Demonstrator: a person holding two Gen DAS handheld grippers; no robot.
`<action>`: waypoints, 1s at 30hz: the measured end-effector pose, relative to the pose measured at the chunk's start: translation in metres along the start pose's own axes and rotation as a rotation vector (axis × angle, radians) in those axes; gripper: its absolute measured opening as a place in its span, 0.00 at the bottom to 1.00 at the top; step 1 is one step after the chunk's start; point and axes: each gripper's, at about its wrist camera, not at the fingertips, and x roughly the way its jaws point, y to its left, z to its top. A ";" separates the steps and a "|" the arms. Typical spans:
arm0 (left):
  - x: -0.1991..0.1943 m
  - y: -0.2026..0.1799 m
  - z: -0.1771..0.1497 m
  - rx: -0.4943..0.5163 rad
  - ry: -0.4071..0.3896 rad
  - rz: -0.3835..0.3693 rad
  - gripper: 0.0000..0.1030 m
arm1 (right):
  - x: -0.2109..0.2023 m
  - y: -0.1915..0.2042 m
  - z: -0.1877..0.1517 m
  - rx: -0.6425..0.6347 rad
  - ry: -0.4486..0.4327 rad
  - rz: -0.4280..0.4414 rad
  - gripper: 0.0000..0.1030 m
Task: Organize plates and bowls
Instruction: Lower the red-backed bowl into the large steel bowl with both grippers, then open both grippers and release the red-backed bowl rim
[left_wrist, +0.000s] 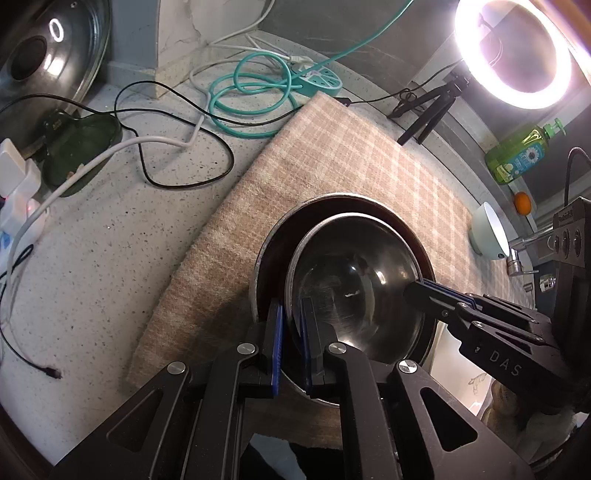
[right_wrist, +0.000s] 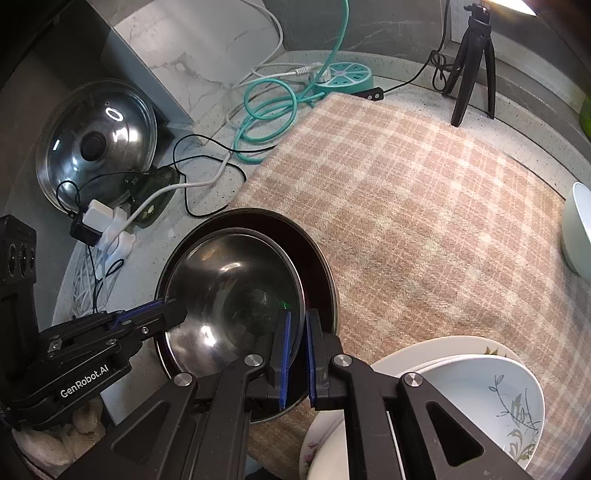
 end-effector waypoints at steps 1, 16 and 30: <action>0.000 0.000 0.000 0.002 0.000 0.001 0.07 | 0.000 0.000 0.000 0.000 0.001 -0.001 0.08; 0.002 -0.003 0.002 0.015 0.005 0.009 0.07 | 0.002 0.002 0.001 -0.015 0.015 -0.011 0.15; -0.013 -0.007 0.003 0.039 -0.044 0.035 0.07 | -0.012 0.005 0.000 -0.021 -0.025 -0.006 0.18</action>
